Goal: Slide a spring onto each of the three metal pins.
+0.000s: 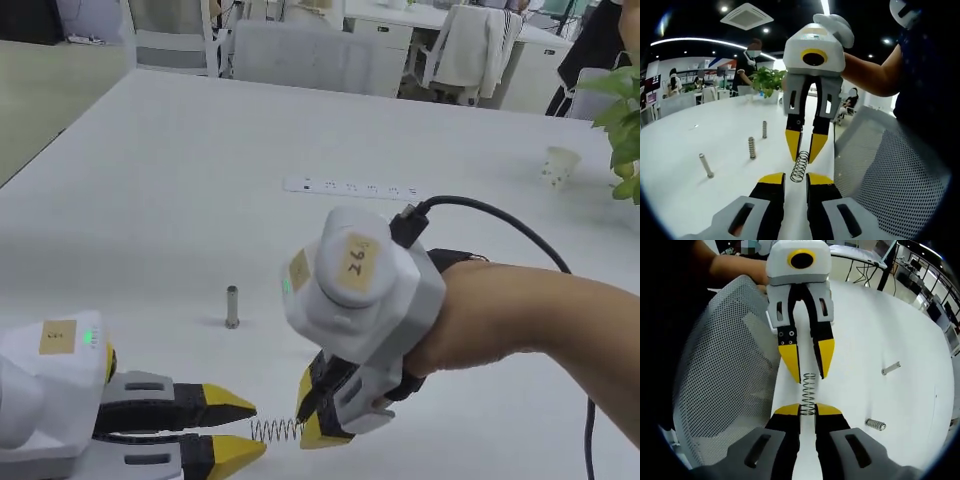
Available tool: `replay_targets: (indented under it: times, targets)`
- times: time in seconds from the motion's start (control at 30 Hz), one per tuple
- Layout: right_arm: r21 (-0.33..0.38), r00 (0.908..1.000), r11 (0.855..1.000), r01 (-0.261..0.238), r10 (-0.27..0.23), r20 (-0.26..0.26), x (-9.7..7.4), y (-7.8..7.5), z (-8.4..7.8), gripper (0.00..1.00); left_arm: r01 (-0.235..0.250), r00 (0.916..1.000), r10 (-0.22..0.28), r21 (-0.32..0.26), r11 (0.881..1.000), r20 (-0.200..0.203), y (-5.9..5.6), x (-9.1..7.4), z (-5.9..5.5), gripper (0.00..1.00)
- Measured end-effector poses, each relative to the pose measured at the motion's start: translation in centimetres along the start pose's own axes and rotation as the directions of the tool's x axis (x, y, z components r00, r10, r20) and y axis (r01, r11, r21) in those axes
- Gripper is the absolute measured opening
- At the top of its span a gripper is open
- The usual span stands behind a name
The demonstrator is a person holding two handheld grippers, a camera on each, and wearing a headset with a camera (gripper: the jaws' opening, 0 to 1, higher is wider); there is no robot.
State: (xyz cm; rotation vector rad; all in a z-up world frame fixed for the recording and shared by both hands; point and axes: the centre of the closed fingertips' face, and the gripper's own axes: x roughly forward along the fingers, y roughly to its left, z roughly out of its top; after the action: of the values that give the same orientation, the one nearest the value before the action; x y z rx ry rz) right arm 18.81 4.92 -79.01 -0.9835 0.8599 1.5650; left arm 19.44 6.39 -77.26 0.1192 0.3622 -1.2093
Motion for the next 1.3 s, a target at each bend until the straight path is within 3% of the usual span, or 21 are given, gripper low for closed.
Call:
replay_targets:
  times: [0.6,1.3]
  targets:
    - [-0.048,1.0,0.999,-0.002,0.003,0.003,-0.15,0.12,0.14,0.08,0.039,0.9992,-0.038,0.006,0.999,-0.008,-0.7,0.15,-0.06,0.03]
    - [0.017,0.9997,1.0,-0.004,0.004,0.023,-0.06,-0.04,-0.01,0.11,0.052,0.9985,-0.053,0.01,0.999,0.014,-0.81,-0.09,0.55,0.02]
